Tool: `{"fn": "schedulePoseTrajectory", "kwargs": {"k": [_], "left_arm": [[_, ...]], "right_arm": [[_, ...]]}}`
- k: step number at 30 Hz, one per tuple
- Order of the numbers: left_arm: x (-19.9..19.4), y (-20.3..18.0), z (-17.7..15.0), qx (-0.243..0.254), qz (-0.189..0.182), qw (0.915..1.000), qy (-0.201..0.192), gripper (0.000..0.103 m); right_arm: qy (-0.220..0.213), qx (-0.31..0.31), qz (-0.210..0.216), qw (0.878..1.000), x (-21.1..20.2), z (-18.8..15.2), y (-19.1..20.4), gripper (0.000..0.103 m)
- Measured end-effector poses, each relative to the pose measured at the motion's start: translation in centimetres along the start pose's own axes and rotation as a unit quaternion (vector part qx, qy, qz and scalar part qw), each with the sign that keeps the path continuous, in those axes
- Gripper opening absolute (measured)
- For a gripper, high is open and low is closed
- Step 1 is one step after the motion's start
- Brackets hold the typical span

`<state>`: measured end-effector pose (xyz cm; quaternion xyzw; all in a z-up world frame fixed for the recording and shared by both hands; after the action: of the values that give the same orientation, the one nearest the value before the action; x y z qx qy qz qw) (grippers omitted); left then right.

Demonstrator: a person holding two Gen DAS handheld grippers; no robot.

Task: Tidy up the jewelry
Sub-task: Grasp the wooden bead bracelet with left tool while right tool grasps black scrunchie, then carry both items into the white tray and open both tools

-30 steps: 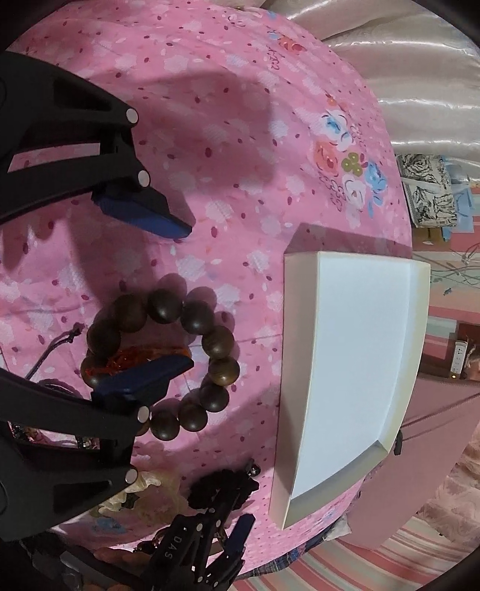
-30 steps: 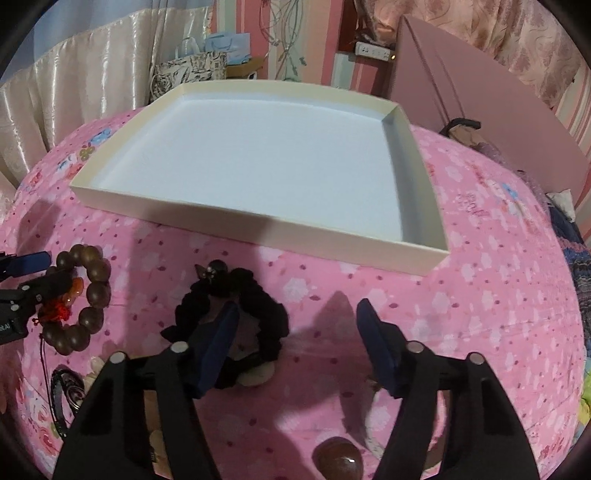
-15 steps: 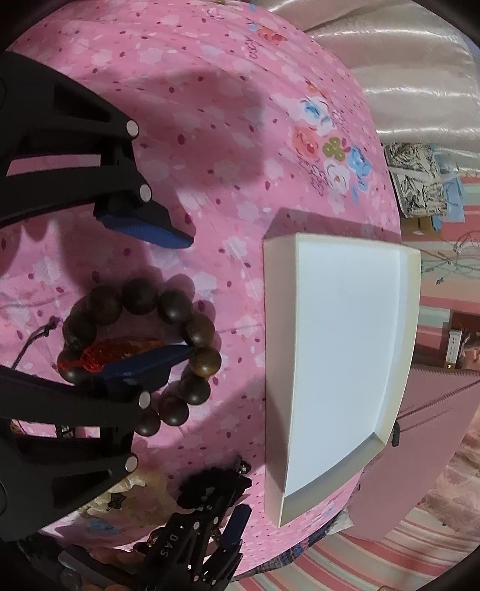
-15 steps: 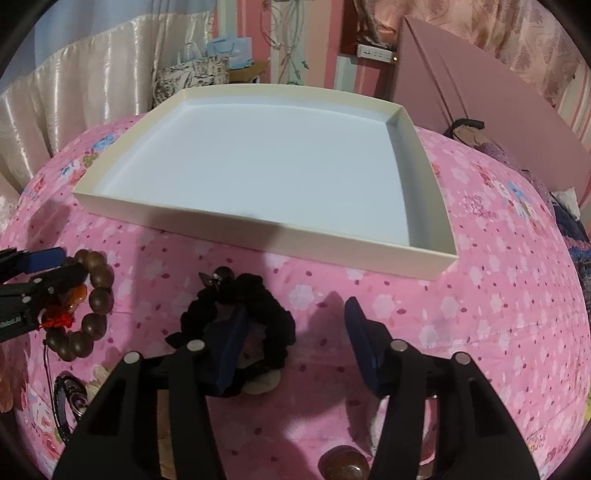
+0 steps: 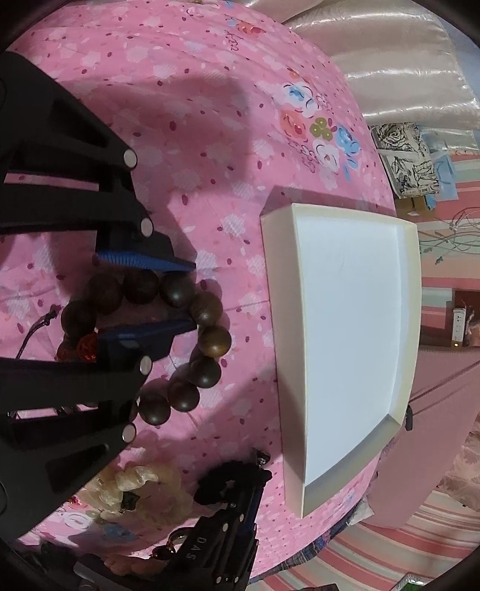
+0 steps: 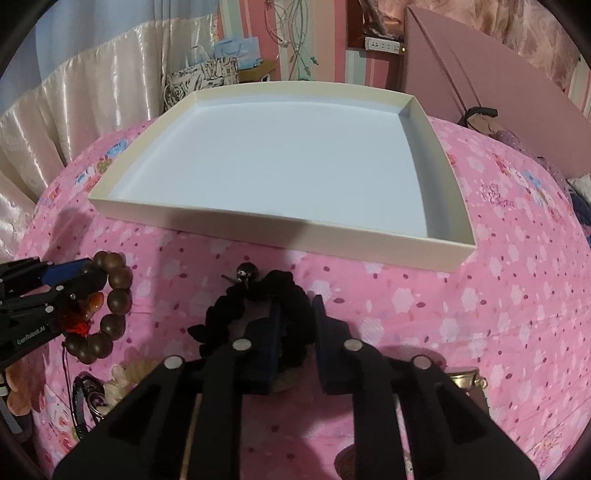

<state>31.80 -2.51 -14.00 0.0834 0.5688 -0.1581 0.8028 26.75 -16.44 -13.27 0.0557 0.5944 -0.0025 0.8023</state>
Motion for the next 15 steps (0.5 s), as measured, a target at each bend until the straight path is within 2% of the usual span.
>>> {"fn": "schedulePoseTrajectory", "kwargs": {"k": [3, 8, 11, 15], "left_arm": [[0.0, 0.2, 0.0, 0.000, -0.005, 0.9999, -0.010, 0.018], [-0.5, 0.1, -0.2, 0.004, 0.013, 0.9996, -0.024, 0.017], [-1.7, 0.0, -0.1, -0.010, 0.000, 0.9994, -0.033, 0.017], [-4.1, -0.4, -0.1, -0.008, -0.006, 0.9983, -0.057, 0.017]], "right_arm": [[-0.007, 0.001, -0.001, 1.000, -0.2, 0.1, -0.2, 0.013], [-0.034, -0.014, -0.030, 0.999, -1.3, 0.5, -0.1, 0.013], [-0.047, -0.018, -0.043, 0.998, -2.2, 0.7, -0.3, 0.013], [-0.050, -0.010, -0.037, 0.998, -2.9, 0.9, -0.8, 0.013]]}}
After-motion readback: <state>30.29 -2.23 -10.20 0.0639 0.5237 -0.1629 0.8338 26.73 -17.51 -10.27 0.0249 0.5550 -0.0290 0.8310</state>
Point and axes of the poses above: each gripper's, at about its wrist camera, not at the fingertips, and x roughly the way its jaws point, y to its left, z to its top, the point moved 8 cm from there along x, roughly the way its jaws point, and after that the axes turned 12 degrees about y, right-handed, at the moved point
